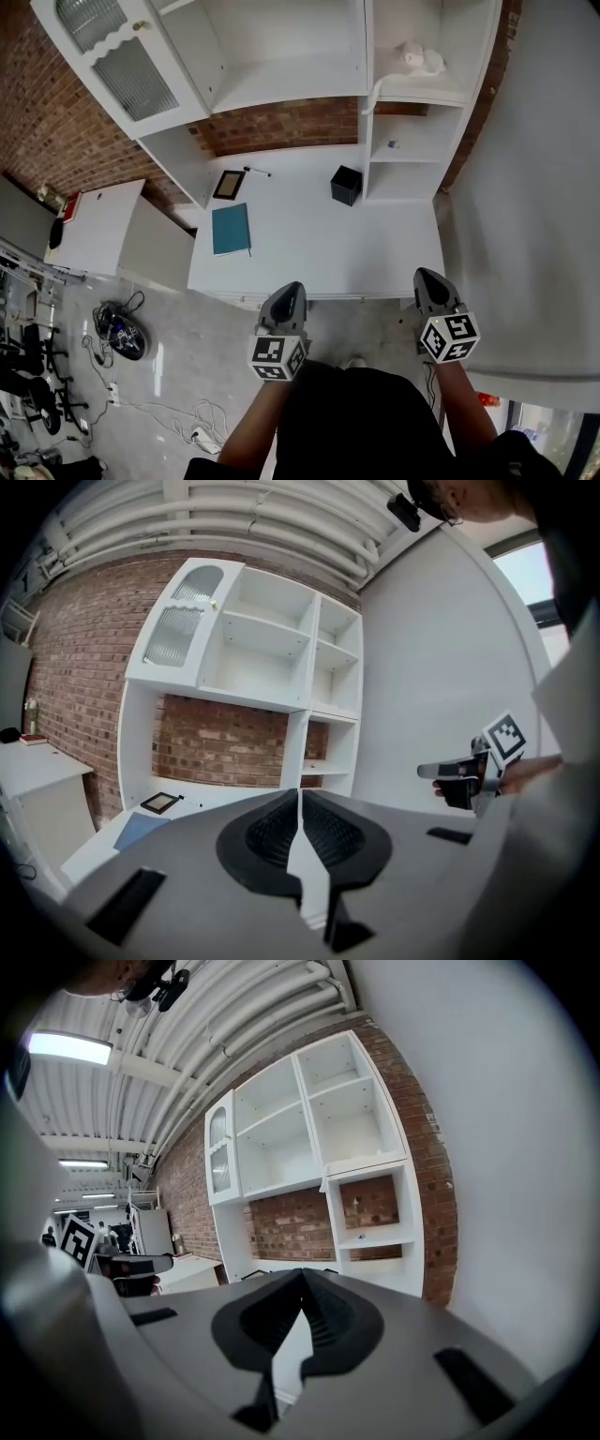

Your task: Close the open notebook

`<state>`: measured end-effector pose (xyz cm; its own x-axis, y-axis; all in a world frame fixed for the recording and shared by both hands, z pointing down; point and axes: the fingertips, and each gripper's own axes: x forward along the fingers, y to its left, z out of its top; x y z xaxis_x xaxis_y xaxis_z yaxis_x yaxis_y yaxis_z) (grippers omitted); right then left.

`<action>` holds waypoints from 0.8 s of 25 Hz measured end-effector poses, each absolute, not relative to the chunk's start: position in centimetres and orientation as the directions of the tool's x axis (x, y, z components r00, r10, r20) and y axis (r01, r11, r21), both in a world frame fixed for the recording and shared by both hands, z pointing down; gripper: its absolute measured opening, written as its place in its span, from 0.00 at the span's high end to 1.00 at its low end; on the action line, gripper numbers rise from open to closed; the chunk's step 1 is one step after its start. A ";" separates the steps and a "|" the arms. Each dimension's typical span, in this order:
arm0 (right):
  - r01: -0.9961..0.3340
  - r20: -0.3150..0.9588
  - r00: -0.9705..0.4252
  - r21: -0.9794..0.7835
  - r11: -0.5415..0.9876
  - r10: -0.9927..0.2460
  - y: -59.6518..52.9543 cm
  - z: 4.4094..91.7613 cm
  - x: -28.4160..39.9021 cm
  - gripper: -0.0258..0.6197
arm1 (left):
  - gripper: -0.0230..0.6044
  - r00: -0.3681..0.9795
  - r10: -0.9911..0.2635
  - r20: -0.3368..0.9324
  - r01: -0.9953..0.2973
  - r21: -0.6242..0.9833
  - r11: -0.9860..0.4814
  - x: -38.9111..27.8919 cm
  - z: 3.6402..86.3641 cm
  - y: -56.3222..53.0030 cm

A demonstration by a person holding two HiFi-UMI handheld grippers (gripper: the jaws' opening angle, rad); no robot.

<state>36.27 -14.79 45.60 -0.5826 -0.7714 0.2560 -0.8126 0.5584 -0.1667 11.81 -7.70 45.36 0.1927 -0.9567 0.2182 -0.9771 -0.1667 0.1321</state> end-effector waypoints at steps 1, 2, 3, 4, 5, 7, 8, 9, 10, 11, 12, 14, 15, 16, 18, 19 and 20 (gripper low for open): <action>-0.813 0.257 -0.582 -0.163 0.559 -0.772 -14.6 45.6 36.2 0.96 | 0.94 0.185 -0.959 0.215 -0.978 0.131 -0.160 11.7 45.1 -7.4; -0.812 0.256 -0.583 -0.158 0.562 -0.771 -14.3 45.5 36.1 0.96 | 0.94 0.177 -0.962 0.210 -0.979 0.133 -0.152 11.6 44.8 -7.2; -0.810 0.255 -0.585 -0.155 0.565 -0.770 -14.1 45.4 36.0 0.96 | 0.94 0.170 -0.964 0.204 -0.980 0.135 -0.144 11.5 44.6 -7.0; -0.809 0.254 -0.588 -0.153 0.568 -0.768 -13.9 45.3 36.0 0.96 | 0.94 0.163 -0.966 0.199 -0.981 0.137 -0.137 11.5 44.4 -6.8; -0.806 0.253 -0.591 -0.153 0.571 -0.766 -13.7 45.3 36.0 0.96 | 0.94 0.156 -0.968 0.195 -0.982 0.138 -0.130 11.4 44.3 -6.7; -0.802 0.254 -0.596 -0.154 0.577 -0.761 -13.5 45.4 36.1 0.96 | 0.94 0.143 -0.971 0.192 -0.983 0.145 -0.116 11.3 44.1 -6.5; -0.800 0.256 -0.600 -0.155 0.580 -0.758 -13.5 45.5 36.1 0.96 | 0.94 0.137 -0.972 0.192 -0.983 0.148 -0.109 11.3 44.1 -6.4; -0.797 0.257 -0.603 -0.155 0.583 -0.755 -13.4 45.5 36.2 0.96 | 0.94 0.132 -0.972 0.193 -0.983 0.150 -0.104 11.3 44.1 -6.2; -0.795 0.257 -0.606 -0.154 0.587 -0.753 -13.3 45.5 36.2 0.96 | 0.94 0.127 -0.973 0.195 -0.984 0.149 -0.099 11.3 44.1 -6.0; -0.792 0.257 -0.609 -0.150 0.592 -0.750 -13.2 45.4 36.2 0.96 | 0.94 0.122 -0.973 0.196 -0.985 0.147 -0.094 11.3 44.1 -5.8; -0.789 0.255 -0.612 -0.146 0.596 -0.748 -13.2 45.3 36.2 0.96 | 0.94 0.116 -0.974 0.195 -0.985 0.145 -0.089 11.3 44.1 -5.6; -0.783 0.250 -0.621 -0.143 0.606 -0.743 -13.2 45.3 36.1 0.96 | 0.94 0.104 -0.976 0.192 -0.986 0.146 -0.076 11.2 44.1 -5.5; -0.777 0.244 -0.628 -0.147 0.612 -0.739 -13.2 45.3 36.0 0.96 | 0.94 0.098 -0.977 0.191 -0.986 0.149 -0.070 11.2 44.2 -5.5; -0.771 0.237 -0.636 -0.155 0.618 -0.734 -13.2 45.3 35.8 0.96 | 0.94 0.094 -0.977 0.191 -0.986 0.154 -0.064 11.2 44.3 -5.4; -0.760 0.232 -0.649 -0.165 0.628 -0.725 -13.0 45.7 35.5 0.96 | 0.94 0.087 -0.977 0.194 -0.984 0.167 -0.055 11.1 44.5 -5.5; -0.759 0.238 -0.651 -0.162 0.631 -0.721 -12.9 46.0 35.3 0.96 | 0.94 0.085 -0.977 0.196 -0.983 0.174 -0.051 11.2 44.7 -5.5; -0.758 0.248 -0.650 -0.155 0.633 -0.718 -12.8 46.3 35.1 0.96 | 0.94 0.085 -0.976 0.198 -0.983 0.179 -0.049 11.3 44.9 -5.4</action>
